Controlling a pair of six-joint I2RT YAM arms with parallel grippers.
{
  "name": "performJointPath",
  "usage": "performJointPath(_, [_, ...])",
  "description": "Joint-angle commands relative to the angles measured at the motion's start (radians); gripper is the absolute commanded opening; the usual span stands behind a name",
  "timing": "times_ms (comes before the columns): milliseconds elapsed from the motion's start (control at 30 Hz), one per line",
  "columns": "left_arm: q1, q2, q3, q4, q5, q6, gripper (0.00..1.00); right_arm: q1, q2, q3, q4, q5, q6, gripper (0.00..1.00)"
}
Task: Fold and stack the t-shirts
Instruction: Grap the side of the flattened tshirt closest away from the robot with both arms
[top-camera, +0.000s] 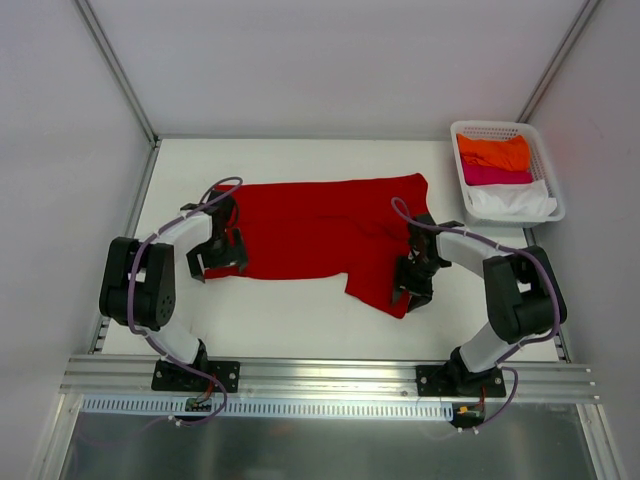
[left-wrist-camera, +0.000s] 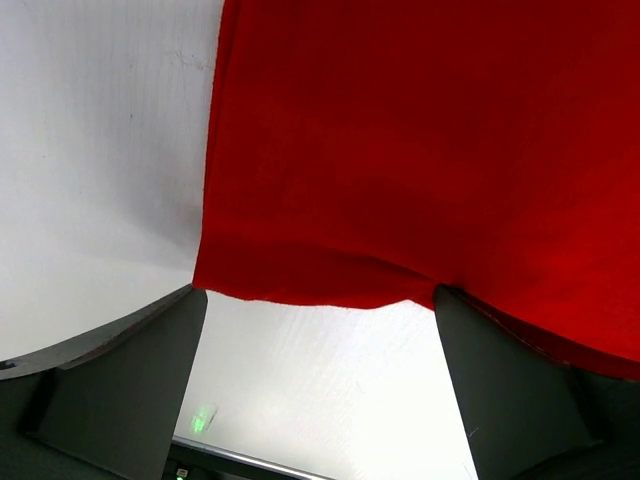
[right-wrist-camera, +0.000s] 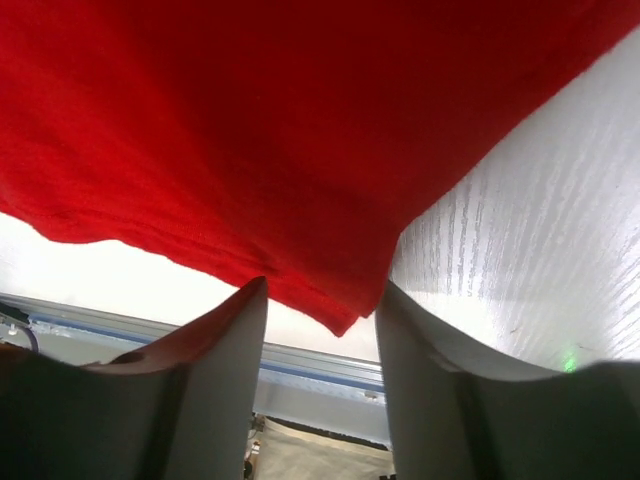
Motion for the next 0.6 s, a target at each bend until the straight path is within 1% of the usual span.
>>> performJointPath(0, [0.017, -0.032, -0.028, 0.010, -0.008, 0.022, 0.99, 0.017, 0.008, -0.013, 0.017, -0.015, 0.006, 0.49])
performJointPath(133, [0.020, -0.043, -0.035, 0.009, -0.009, 0.035, 0.98, 0.023, -0.001, -0.016, 0.004, -0.007, 0.008, 0.39])
performJointPath(167, [0.022, -0.045, -0.036, 0.009, -0.009, 0.036, 0.98, 0.025, -0.005, -0.018, 0.001, -0.006, 0.008, 0.32])
performJointPath(233, [0.022, -0.054, -0.036, 0.009, -0.009, 0.038, 0.98, 0.028, -0.018, -0.019, -0.007, 0.000, 0.008, 0.24])
performJointPath(267, [0.022, -0.057, -0.036, 0.009, -0.008, 0.036, 0.97, 0.028, -0.022, -0.019, -0.010, 0.003, 0.008, 0.13])
performJointPath(300, [0.022, -0.062, -0.035, 0.009, -0.009, 0.036, 0.96, 0.028, -0.028, -0.018, -0.018, 0.012, 0.008, 0.01])
performJointPath(400, [0.022, -0.069, -0.030, -0.003, -0.018, 0.035, 0.92, 0.028, -0.035, -0.010, -0.033, 0.019, 0.005, 0.00])
performJointPath(433, [0.022, -0.069, -0.028, -0.008, -0.032, 0.035, 0.86, 0.028, -0.041, -0.009, -0.036, 0.022, 0.006, 0.01])
performJointPath(500, [0.022, -0.063, -0.018, -0.026, -0.054, 0.036, 0.78, 0.028, -0.042, -0.001, -0.039, 0.023, 0.003, 0.00])
performJointPath(567, [0.022, -0.056, -0.001, -0.045, -0.093, 0.038, 0.77, 0.028, -0.036, 0.005, -0.041, 0.020, 0.003, 0.01])
